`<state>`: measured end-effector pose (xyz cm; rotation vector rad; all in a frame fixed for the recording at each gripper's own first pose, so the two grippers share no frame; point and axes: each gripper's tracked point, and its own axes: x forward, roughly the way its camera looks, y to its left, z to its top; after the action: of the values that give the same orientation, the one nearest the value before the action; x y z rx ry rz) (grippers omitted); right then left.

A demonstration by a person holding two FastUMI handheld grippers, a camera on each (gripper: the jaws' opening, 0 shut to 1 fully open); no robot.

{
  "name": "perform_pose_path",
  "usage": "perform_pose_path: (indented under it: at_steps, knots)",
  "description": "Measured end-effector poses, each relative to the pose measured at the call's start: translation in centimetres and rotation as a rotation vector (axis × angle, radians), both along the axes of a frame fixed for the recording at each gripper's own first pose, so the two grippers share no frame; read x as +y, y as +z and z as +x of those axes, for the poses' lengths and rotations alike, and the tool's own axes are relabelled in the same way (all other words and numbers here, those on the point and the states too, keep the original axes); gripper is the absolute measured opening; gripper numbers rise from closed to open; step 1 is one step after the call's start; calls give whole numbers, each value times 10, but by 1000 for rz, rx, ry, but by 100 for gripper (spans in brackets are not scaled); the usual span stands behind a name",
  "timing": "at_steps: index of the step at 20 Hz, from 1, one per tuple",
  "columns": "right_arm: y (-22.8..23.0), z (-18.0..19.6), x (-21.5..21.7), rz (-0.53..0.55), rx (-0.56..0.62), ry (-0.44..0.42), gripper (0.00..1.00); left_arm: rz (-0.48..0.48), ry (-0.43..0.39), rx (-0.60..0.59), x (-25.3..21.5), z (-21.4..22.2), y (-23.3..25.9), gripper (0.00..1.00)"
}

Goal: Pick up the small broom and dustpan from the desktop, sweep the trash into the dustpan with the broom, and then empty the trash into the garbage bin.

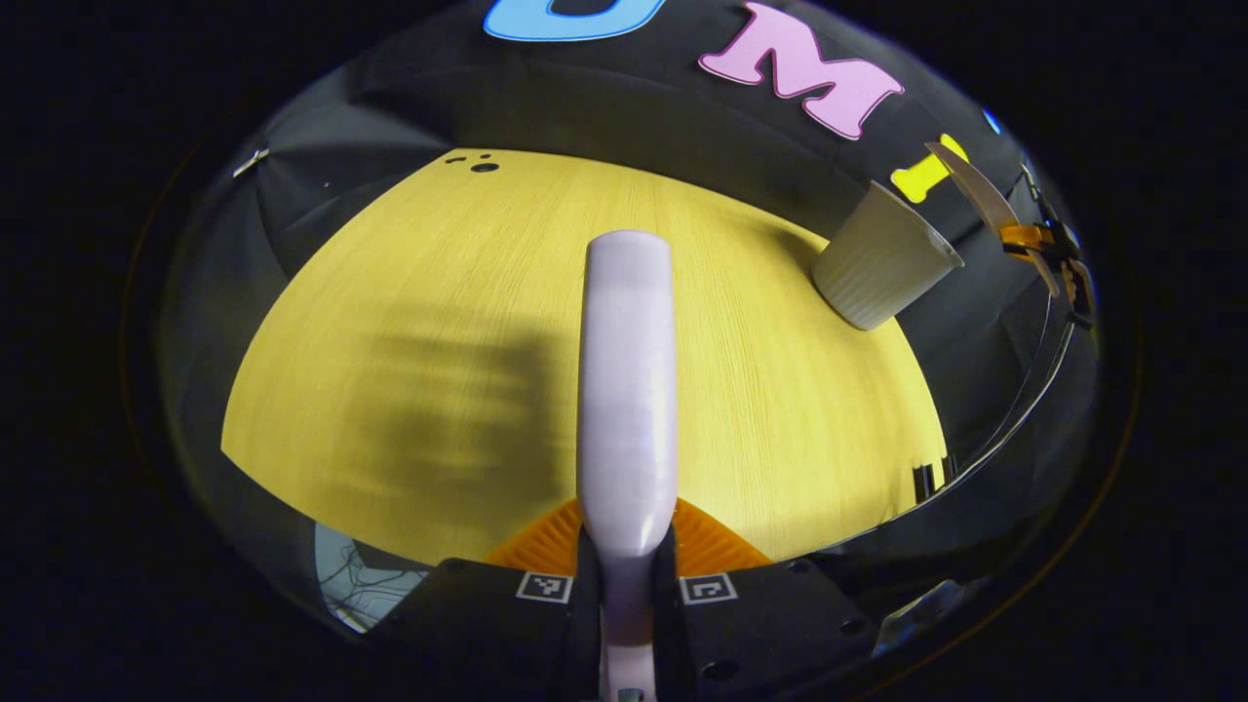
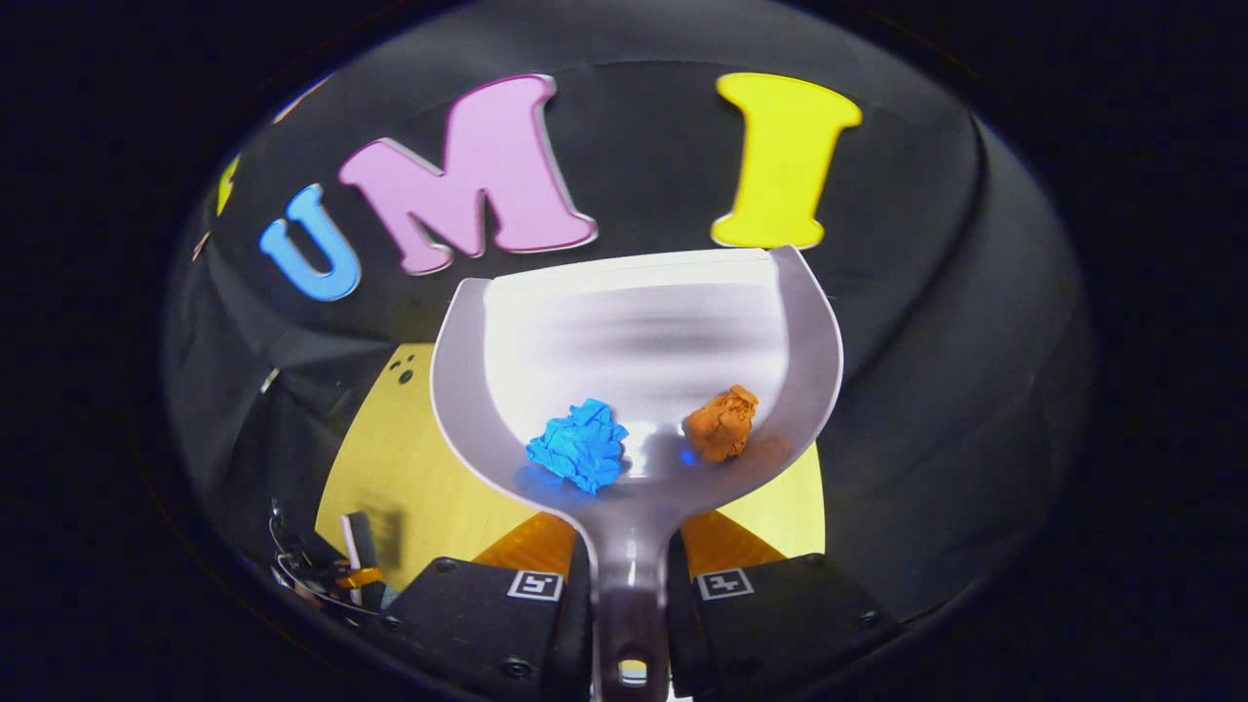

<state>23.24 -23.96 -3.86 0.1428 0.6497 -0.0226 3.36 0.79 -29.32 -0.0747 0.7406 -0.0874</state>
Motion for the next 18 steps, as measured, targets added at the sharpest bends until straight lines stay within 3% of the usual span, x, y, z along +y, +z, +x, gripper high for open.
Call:
perform_pose_path:
  at_steps: [4, 7, 8, 9, 14, 15, 16, 18]
  knots:
    - [-37, 18, -55, -145, 20, -115, 35, -44, 28, -21, -6, 19, 14, 25]
    - [-56, 24, -51, -260, 32, -169, 35, -104, 43, -17, -11, 24, 15, 25]
    - [-59, 26, -54, -304, 31, -176, 30, -104, 44, -12, -10, 26, 14, 25]
    - [-64, 28, -56, -348, 33, -174, 35, -97, 43, -8, -7, 30, 14, 25]
    - [-58, 30, -66, -467, 38, -158, 35, -82, 50, -11, 2, 44, 20, 26]
    - [-58, 29, -67, -490, 41, -162, 30, -69, 51, -9, 6, 46, 19, 26]
    - [-61, 28, -67, -523, 51, -161, 35, -55, 49, -8, 9, 46, 17, 25]
    - [-63, 25, -70, -612, 72, -138, 35, -37, 45, -3, 15, 47, 15, 25]
